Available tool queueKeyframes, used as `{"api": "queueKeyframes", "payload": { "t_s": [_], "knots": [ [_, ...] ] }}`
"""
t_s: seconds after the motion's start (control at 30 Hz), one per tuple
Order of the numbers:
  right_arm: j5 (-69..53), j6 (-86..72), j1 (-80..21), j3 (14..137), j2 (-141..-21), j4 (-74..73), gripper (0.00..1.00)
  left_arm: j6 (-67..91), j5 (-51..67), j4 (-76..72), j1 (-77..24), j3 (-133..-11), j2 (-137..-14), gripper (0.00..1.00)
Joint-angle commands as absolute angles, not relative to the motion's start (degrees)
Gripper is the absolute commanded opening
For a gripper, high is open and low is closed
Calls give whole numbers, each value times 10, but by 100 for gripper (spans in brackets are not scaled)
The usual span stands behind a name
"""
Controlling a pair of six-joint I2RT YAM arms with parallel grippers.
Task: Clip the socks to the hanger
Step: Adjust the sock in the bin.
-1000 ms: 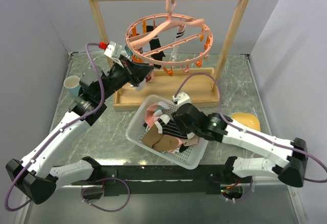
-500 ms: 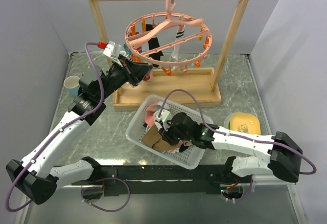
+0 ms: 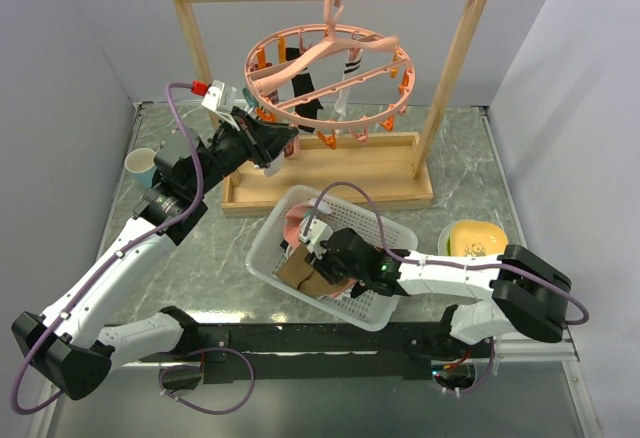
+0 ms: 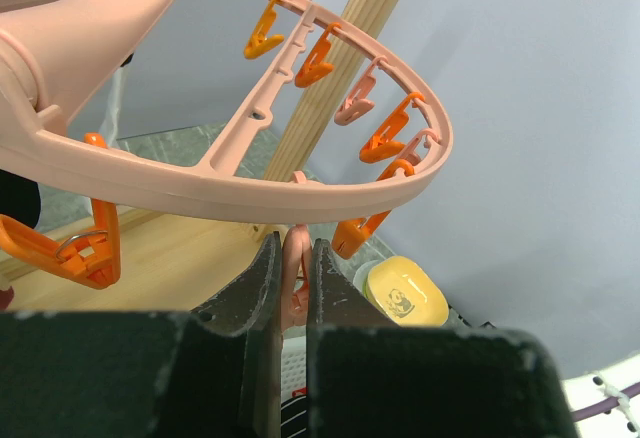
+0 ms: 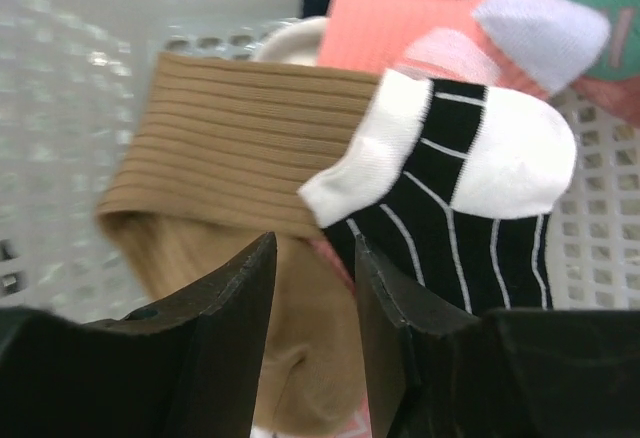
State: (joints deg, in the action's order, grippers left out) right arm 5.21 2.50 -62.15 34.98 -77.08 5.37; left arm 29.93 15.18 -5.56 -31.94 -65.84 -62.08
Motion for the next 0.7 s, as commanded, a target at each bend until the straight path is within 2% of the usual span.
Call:
{"api": "queueKeyframes", "payload": {
  "t_s": [0.0,0.13,0.27,0.43,0.63,0.67],
  "knots": [
    [113,23,-627,341,-778,105,44,316,175,-37,-317,-662,-613,10],
    [133,13,-628,323,-764,133,36,318,176,-35,-316,-658,-610,10],
    [146,7,-628,316,-758,151,24,321,176,-34,-313,-654,-608,10],
    [149,7,-627,319,-774,163,18,323,177,-33,-312,-657,-609,11],
    [147,6,-628,333,-744,150,0,322,178,-29,-312,-658,-609,11],
    [148,4,-627,331,-735,149,0,322,178,-30,-313,-658,-609,11]
  ]
}}
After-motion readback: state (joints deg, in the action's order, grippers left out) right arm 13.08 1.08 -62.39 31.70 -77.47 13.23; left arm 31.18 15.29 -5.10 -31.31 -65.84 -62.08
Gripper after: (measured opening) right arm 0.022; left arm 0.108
